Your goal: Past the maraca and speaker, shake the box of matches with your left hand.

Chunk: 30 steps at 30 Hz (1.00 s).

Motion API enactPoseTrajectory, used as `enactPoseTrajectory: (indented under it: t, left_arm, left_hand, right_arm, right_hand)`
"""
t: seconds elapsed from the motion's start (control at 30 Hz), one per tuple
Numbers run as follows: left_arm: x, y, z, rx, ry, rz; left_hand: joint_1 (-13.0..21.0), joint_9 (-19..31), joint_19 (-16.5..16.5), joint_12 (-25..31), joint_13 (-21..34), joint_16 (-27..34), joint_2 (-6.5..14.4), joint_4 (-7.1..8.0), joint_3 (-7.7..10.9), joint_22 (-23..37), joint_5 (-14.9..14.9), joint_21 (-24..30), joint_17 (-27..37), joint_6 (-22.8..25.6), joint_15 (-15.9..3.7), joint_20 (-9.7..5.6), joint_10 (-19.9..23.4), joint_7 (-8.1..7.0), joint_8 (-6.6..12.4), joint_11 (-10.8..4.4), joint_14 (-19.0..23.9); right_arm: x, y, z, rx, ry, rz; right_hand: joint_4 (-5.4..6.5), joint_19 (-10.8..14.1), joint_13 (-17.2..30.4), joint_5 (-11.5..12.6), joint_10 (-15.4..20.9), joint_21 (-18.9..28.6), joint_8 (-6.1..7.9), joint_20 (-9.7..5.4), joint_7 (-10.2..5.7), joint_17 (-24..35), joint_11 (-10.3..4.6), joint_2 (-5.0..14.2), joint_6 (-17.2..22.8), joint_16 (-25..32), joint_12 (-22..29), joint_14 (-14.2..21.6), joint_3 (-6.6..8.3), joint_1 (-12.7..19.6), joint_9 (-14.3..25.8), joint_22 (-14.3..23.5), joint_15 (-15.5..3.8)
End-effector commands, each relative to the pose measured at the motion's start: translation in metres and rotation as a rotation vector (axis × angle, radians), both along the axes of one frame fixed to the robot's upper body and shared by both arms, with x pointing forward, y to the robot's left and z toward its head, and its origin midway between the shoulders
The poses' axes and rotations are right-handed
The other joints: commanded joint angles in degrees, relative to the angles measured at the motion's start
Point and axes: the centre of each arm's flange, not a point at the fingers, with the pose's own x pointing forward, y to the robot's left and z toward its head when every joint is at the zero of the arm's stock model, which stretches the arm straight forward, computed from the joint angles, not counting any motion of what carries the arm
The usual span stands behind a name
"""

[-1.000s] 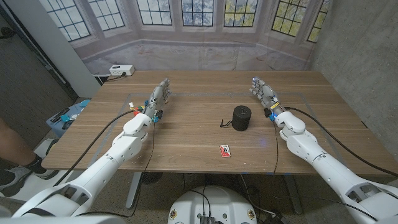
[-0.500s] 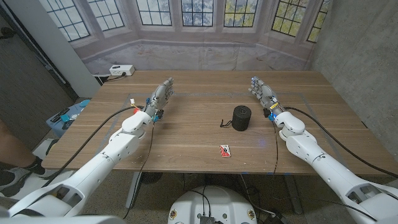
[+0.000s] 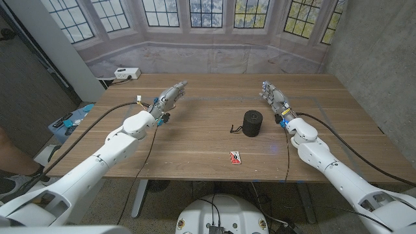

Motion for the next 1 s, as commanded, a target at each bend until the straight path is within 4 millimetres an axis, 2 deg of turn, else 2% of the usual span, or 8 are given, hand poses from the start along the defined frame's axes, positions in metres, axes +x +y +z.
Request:
enactPoseTrajectory:
  t: [0.03, 0.23, 0.57, 0.67, 0.8, 0.9, 1.0]
  left_arm:
    - [-0.019, -0.014, 0.024, 0.219, -0.15, 0.098]
    - [-0.023, -0.025, 0.031, 0.277, -0.247, 0.114]
    - [-0.03, -0.044, 0.042, 0.41, -0.357, 0.086]
    - [-0.029, -0.047, 0.044, 0.435, -0.365, 0.068]
    - [-0.028, -0.049, 0.046, 0.467, -0.368, 0.044]
    - [-0.027, -0.051, 0.047, 0.493, -0.371, 0.026]
    - [-0.025, -0.054, 0.048, 0.519, -0.371, 0.001]
  left_hand:
    - [1.09, 0.09, 1.03, 0.47, 0.18, 0.23, -0.02, -0.94, 0.08, 0.15, 0.11, 0.58, 0.13, 1.47, -0.43, 0.25, 0.73, -0.07, 0.63, -0.23, 0.35]
    - [1.61, 0.18, 2.81, 0.83, 0.24, 0.39, 0.53, -1.95, 0.33, 0.24, 0.12, 0.92, 0.1, 3.99, -0.72, 0.49, 2.3, -0.26, 1.0, -0.68, 1.84]
    - [2.03, 0.21, 3.79, 1.03, 0.27, 0.33, 0.66, -2.79, 0.5, 0.28, 0.3, 1.01, 0.09, 6.08, -1.08, 0.47, 3.41, -0.44, 1.29, -1.15, 2.6]
    - [2.29, 0.23, 3.92, 0.94, 0.29, 0.16, 0.62, -3.35, 0.57, 0.29, 0.45, 0.87, 0.1, 7.11, -1.27, 0.44, 3.56, -2.27, 1.33, -1.59, 2.59]
    - [2.34, 0.25, 3.97, 0.71, 0.31, -0.06, 0.47, -3.68, 0.5, 0.31, 0.49, 0.78, 0.12, 7.07, -0.79, 0.48, 3.19, -2.91, 1.07, -1.83, 2.18]
    - [2.19, 0.31, 3.67, 0.33, 0.35, -0.21, 0.16, -4.08, 0.22, 0.35, 0.47, 0.52, 0.19, 6.88, 0.2, 0.75, 2.52, -3.96, 0.64, -2.86, 1.69]
    - [1.96, 0.34, 3.39, 0.1, 0.37, -0.26, 0.01, -4.13, 0.0, 0.38, 0.42, 0.37, 0.25, 6.47, 0.55, 0.97, 2.02, -4.56, 0.36, -3.11, 1.37]
  right_arm:
    - [0.007, -0.008, -0.004, 0.03, 0.002, 0.001]
    - [0.009, -0.016, -0.001, 0.032, -0.003, -0.009]
    - [0.01, -0.024, 0.003, 0.04, -0.014, -0.024]
    - [0.011, -0.024, 0.003, 0.043, -0.017, -0.026]
    - [0.01, -0.024, 0.003, 0.047, -0.021, -0.029]
    - [0.01, -0.024, 0.002, 0.049, -0.022, -0.034]
    - [0.009, -0.024, 0.001, 0.055, -0.021, -0.038]
  right_hand:
    - [-0.21, 0.6, 0.15, 0.24, 0.58, 0.37, 0.33, -3.66, 0.0, -0.13, 0.32, 0.06, 0.52, 0.47, 0.32, 0.61, 0.26, 0.91, 0.19, 0.16, -1.89]
    - [-0.28, 0.72, 0.11, 0.2, 0.39, 0.41, 0.36, -3.61, 0.23, -0.27, 0.4, 0.09, 0.59, 0.49, 0.26, 0.58, 0.31, 1.0, 0.19, 0.16, -1.71]
    - [-0.34, 0.77, 0.06, 0.15, 0.29, 0.42, 0.36, -3.49, 0.38, -0.47, 0.67, 0.12, 0.58, 0.53, 0.26, 0.5, 0.35, 1.07, 0.21, 0.16, -1.59]
    - [-0.35, 0.79, 0.05, 0.14, 0.2, 0.43, 0.36, -3.46, 0.4, -0.52, 0.75, 0.13, 0.59, 0.52, 0.23, 0.44, 0.36, 1.08, 0.21, 0.16, -1.5]
    - [-0.37, 0.78, 0.04, 0.12, 0.08, 0.42, 0.39, -3.3, 0.49, -0.6, 0.91, 0.14, 0.65, 0.52, 0.21, 0.38, 0.37, 1.1, 0.22, 0.17, -1.4]
    - [-0.37, 0.78, 0.03, 0.11, 0.06, 0.42, 0.41, -3.26, 0.55, -0.65, 0.95, 0.14, 0.7, 0.54, 0.21, 0.36, 0.38, 1.1, 0.22, 0.17, -1.38]
    - [-0.38, 0.78, 0.02, 0.09, 0.05, 0.42, 0.42, -3.23, 0.59, -0.71, 0.91, 0.14, 0.73, 0.55, 0.23, 0.34, 0.38, 1.11, 0.23, 0.17, -1.32]
